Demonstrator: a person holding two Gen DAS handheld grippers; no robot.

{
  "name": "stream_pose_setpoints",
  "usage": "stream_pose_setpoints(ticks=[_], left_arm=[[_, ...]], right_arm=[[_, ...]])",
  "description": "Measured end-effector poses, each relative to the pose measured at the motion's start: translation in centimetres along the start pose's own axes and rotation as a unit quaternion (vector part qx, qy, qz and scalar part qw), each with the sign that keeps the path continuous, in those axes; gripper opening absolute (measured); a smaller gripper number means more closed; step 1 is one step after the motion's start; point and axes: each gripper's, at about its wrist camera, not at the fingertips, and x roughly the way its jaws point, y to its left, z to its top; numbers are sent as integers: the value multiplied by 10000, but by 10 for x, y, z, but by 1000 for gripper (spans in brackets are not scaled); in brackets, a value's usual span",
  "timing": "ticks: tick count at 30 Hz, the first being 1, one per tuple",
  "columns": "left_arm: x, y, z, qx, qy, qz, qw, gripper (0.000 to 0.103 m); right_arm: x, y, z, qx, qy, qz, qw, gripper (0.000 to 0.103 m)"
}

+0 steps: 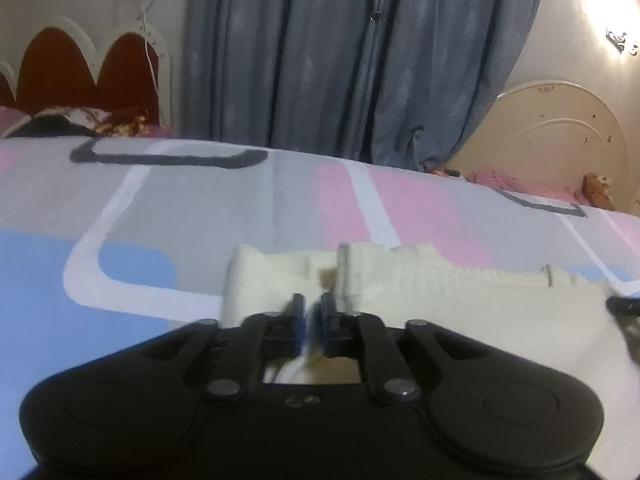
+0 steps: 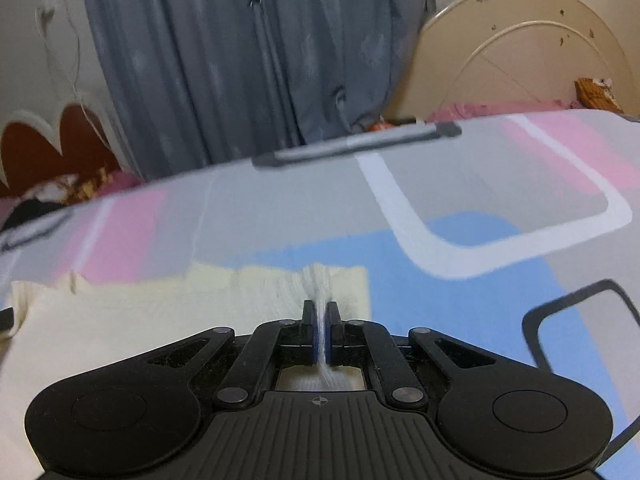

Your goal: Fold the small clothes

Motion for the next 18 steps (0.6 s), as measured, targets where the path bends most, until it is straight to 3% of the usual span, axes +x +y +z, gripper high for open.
stream_pose_setpoints(ticks=[2, 4, 8, 13, 15, 18], left_arm=[[-9, 5, 1, -88, -39, 2, 10000, 24], [-22, 12, 3, -236, -132, 64, 9996, 40], [-52, 12, 5, -233, -407, -172, 9988, 42], [-51, -15, 3, 160, -216, -672, 9974, 44], [-39, -22, -1, 182, -54, -629, 9978, 44], [-18, -13, -6, 5, 229, -242, 9994, 43]], right_arm=[[-5, -2, 2, -11, -54, -81, 10000, 4], [-17, -4, 4, 64, -220, -147, 9996, 5], [-42, 0, 7, 46, -478, -11, 9988, 6], [-36, 20, 5, 55, -121, 533, 9985, 6], [-26, 26, 1, 53, 61, 595, 9982, 6], [-11, 27, -5, -1, 212, 379, 9991, 6]])
